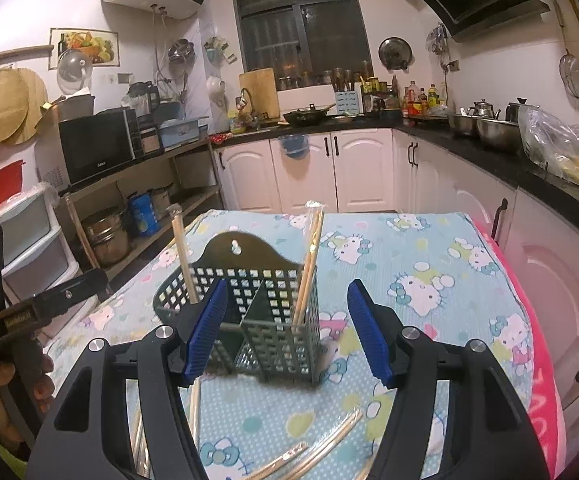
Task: Organize utensils
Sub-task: 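Withdraw both open tools from the basket toward the remaining wrapped chopsticks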
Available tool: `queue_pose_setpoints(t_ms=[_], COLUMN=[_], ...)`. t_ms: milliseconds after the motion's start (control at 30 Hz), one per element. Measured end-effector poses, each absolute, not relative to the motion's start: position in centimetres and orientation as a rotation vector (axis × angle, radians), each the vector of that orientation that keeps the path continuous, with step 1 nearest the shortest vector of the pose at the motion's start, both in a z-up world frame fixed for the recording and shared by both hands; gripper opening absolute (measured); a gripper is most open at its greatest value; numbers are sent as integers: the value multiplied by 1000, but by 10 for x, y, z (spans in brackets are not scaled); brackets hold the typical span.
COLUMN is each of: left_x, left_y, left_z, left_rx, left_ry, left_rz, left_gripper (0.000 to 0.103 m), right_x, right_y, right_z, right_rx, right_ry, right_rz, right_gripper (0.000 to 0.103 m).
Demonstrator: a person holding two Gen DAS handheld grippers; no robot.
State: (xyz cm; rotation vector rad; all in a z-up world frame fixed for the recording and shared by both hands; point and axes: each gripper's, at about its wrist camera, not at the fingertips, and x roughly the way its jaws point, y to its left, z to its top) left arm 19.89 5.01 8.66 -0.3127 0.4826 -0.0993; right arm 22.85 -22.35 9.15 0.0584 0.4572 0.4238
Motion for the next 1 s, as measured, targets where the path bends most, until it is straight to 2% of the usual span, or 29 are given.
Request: queue_pose_setpoints(t_ms=[1000], left_x=[157], left_y=[58], left_z=[53], left_rx=[-314], left_ry=[580], left_rz=[-68], left_gripper=[91], right_x=[181], right_y=[-218], right_z=[56], right_rx=[40], right_ry=[558], right_rz=[447], right_gripper=[60])
